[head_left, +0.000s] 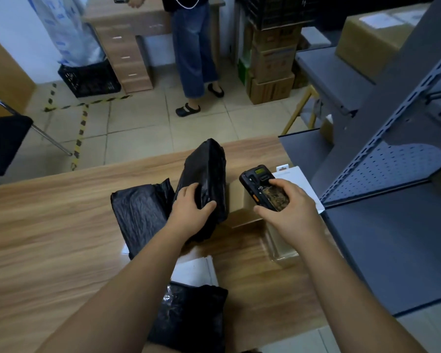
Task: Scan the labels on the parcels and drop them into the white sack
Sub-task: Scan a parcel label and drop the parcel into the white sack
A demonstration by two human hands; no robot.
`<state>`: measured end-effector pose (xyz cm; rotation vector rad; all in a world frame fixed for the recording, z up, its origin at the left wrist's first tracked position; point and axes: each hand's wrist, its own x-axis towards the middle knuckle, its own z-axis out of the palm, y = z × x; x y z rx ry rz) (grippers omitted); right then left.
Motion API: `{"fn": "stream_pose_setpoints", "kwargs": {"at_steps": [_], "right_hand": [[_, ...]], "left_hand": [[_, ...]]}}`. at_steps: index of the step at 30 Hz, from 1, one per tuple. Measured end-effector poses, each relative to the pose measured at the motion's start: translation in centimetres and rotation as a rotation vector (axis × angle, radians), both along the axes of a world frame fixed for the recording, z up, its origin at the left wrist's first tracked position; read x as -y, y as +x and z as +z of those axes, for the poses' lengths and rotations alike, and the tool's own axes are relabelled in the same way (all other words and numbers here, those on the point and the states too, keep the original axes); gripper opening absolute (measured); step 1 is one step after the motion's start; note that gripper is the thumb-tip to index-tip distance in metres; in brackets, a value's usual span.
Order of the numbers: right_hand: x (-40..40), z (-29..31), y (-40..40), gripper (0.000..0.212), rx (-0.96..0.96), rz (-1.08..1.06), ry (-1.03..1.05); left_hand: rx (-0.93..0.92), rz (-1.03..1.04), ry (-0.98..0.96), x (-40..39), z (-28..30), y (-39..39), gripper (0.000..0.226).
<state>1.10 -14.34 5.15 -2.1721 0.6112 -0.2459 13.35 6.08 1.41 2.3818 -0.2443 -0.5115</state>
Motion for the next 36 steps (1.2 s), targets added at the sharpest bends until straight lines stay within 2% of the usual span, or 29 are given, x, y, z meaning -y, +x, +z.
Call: {"fn": "stream_pose_setpoints", "kwargs": {"at_steps": [4,7,9,14,17,20,22,25,36], "right_hand": [[-0.3,-0.1,0.3,0.063,0.023,0.023,0.031],[-0.4,-0.1,0.3,0.064,0.03,0.036,0.044],[-0.2,-0.1,0.2,0.065,0.02,0.049,0.043],[0.2,-0.7,-0.3,0.065,0.001,0.061,0.037],[0.3,-1.0,-0.6,0.065,-0.012,0.066,0.035],[0.4,-1.0,-0.8,0.065,-0.016,0.088,0.022],[0.4,-0.8,-0.9,0.065,-0.012,0.109,0.028],[0.1,0.3,-0.6,0.064,0.011,0.148,0.05],[-5.6,9.7,3.0,0.062,0.198,0.383,0.054]], "left_hand": [[0.021,0.033,-0.163,-2.5,0.7,0.7,0.06],[0.089,0.029,-0.017,-3.6,1.1,1.2,0.051],[0.071,0.093,0.077,-3.5,1.2,1.2,0.046],[0.049,0.176,0.284,-1.4,0.9,1.3,0.089],[0.033,0.229,0.339,0.0,0.2,1.4,0.097],[0.017,0.281,0.313,0.5,-0.1,1.5,0.097],[0.006,0.329,0.25,-0.3,-0.3,1.4,0.097],[0.026,0.388,0.017,-2.3,0.5,0.7,0.098],[0.177,0.644,-0.63,-10.1,9.8,-3.4,0.06]]}}
